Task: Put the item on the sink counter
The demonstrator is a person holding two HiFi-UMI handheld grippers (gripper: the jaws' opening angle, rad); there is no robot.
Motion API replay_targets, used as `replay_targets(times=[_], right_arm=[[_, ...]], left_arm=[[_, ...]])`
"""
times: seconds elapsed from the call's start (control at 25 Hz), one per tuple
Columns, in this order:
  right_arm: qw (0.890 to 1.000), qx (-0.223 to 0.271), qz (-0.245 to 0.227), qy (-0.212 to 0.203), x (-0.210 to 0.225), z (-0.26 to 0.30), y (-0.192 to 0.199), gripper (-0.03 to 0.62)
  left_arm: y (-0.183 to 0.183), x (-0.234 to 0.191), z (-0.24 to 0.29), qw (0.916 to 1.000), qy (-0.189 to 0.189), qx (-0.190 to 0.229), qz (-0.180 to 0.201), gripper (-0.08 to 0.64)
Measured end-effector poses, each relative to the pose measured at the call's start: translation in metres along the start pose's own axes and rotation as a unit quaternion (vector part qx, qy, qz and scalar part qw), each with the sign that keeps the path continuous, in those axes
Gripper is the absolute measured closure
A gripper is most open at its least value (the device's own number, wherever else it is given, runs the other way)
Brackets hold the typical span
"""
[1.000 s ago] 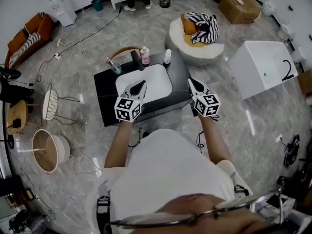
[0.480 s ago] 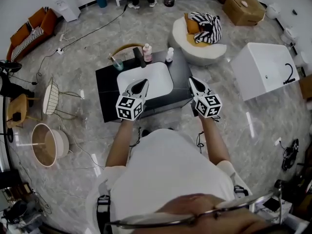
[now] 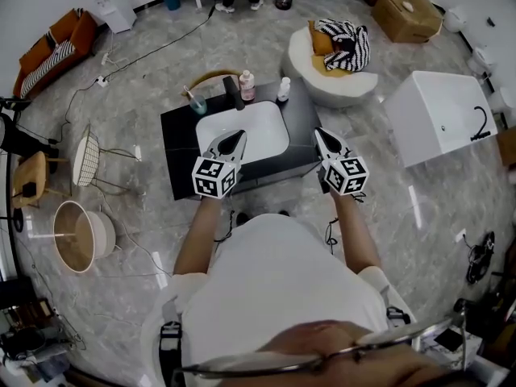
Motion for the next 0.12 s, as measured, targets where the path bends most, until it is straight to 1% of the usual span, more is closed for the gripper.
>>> replay_targets(times=[0.12], right_arm=[[1.0,-0.001,0.001,0.001,0.001,-0.0002,0.0001,0.586]], left_arm=[[-0.0013,0.0,0.0002,1.0,0.0,0.0,0.001,0.555]])
Point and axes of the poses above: the fingertips, and each gripper's own axes: z forward along the fingers, x to its right, y out of its underside, the point moved 6 cm from there along -z, backward along the fingers, and after that the axes turned 5 degrees about -x, right-handed, at the moved point
